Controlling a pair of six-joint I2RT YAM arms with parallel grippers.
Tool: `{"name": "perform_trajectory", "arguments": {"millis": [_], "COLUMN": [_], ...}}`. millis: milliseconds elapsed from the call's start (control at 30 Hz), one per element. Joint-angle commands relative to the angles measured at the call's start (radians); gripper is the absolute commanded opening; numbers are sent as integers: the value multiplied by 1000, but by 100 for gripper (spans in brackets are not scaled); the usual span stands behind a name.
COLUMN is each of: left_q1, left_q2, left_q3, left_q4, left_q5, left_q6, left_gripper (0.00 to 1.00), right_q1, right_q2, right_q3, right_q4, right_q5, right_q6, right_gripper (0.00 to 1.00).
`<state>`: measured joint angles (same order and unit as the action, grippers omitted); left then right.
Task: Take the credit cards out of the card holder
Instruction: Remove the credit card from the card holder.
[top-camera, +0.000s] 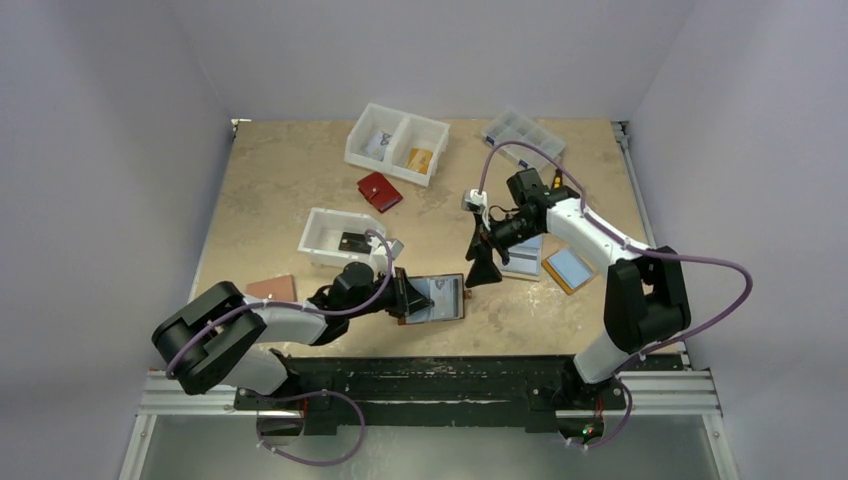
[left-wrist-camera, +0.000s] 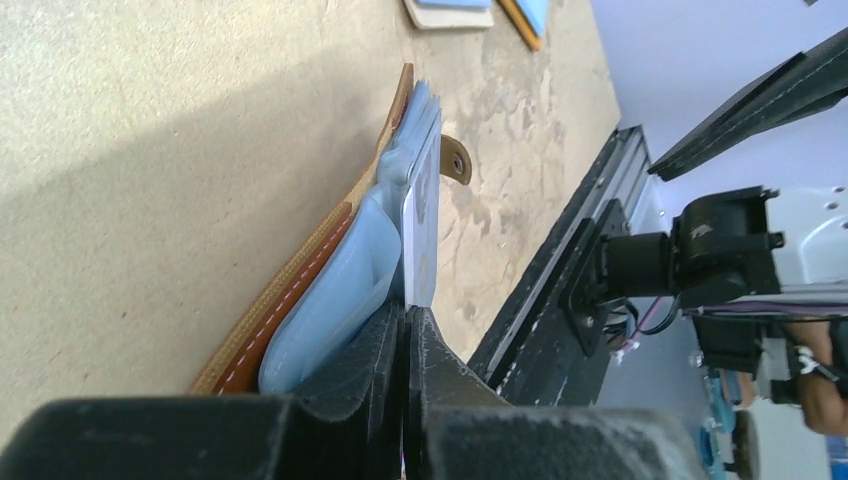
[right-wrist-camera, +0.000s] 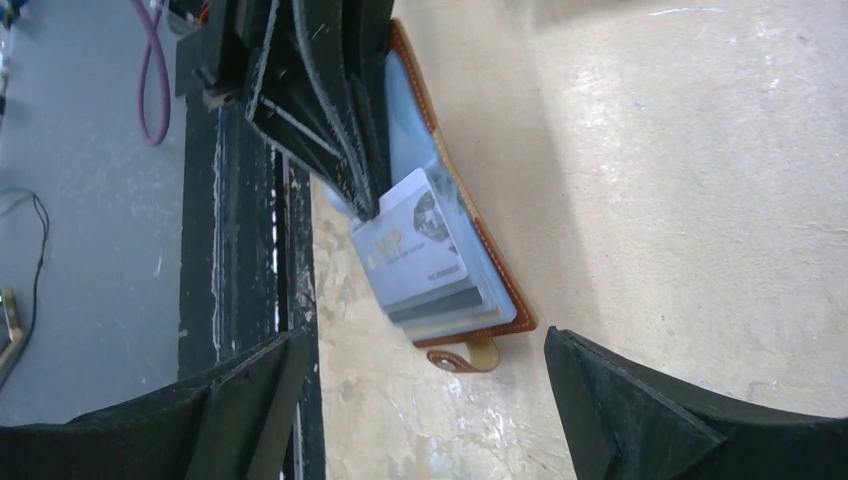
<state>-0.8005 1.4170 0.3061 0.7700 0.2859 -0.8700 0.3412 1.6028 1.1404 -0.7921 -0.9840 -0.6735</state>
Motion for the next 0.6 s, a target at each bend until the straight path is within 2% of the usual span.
{"name": "perform_trajectory", "arguments": {"millis": [0,133,433,567], "left_q1": [-1,-15,-83,-92], "left_q2": [-82,-124,-112,-102], "left_q3": [32,39,73,82], "left_q4": [-85,-117,-119,-124], "left_q5": [13,4,-21,-33], "left_q6": [97,130,180,179], "left_gripper": [0,0,0,0], "right_q1": [2,7,50,80], "right_q2": [31,94,167,201], "right_q3": [42,47,60,57], "right_q4": [-219,-268,-216,-226], "right_q5": [-70,-88,-76,-68], "right_q6": [-308,-388,-355,-361], "right_gripper": [99,99,98,88]}}
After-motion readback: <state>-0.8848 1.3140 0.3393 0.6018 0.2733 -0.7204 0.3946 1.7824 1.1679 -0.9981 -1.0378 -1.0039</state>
